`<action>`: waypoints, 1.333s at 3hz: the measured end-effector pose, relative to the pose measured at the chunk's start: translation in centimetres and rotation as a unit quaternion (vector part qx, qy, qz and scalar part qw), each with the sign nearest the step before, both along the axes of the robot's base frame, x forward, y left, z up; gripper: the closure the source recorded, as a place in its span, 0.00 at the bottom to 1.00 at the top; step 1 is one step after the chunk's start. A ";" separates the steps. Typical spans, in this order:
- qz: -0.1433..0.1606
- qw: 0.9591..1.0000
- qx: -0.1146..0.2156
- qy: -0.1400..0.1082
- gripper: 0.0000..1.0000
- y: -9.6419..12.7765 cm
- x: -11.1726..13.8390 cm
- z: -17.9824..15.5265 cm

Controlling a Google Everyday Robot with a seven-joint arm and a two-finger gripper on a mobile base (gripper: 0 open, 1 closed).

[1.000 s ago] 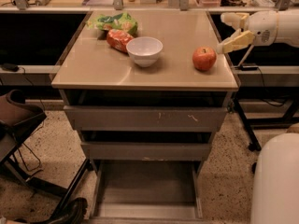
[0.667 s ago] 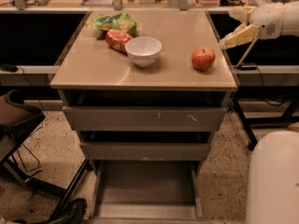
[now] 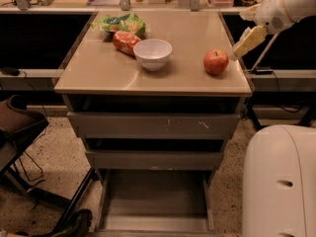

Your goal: Place apple into bottom drawer

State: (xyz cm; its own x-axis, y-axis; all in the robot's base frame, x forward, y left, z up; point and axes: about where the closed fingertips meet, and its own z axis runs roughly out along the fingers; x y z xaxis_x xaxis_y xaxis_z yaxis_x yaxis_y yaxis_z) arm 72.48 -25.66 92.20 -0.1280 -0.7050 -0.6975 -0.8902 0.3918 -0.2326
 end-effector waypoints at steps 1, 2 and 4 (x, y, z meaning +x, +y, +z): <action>-0.007 1.000 -0.005 0.000 0.00 -0.3 0.3 -0.3; -0.014 0.999 0.024 0.030 0.00 -0.2 0.8 -3.2; -0.013 0.993 0.066 0.098 0.00 1.3 1.5 -9.5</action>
Offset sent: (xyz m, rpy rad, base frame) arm 0.0060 -0.0087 -0.0666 0.1142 0.1568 -0.0451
